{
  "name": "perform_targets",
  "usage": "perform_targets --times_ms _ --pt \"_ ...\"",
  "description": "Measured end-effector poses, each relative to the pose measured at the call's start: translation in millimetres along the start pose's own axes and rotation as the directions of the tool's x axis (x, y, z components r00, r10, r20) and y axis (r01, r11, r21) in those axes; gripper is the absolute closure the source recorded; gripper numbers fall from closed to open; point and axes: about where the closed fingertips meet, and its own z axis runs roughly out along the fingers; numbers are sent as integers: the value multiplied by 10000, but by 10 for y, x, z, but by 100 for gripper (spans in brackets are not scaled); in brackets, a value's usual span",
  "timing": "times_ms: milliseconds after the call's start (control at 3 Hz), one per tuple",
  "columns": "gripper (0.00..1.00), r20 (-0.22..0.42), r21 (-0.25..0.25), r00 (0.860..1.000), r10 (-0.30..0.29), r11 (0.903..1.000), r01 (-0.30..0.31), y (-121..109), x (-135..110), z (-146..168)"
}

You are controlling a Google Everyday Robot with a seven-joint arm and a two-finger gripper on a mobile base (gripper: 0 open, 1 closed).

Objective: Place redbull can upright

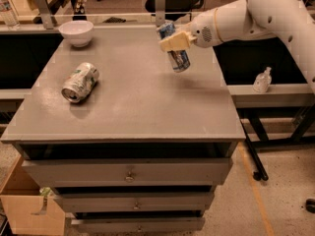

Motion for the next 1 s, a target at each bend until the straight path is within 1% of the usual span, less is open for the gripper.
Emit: perform_targets --times_ms 333,667,1000 --pt "100 1070 -490 9910 -804 9951 861 -16 72 -35" --pt "100 1780 -657 9750 -1332 9870 1469 -8 148 -53" --pt "100 2351 -729 9611 -1450 9834 1662 -28 230 -84"
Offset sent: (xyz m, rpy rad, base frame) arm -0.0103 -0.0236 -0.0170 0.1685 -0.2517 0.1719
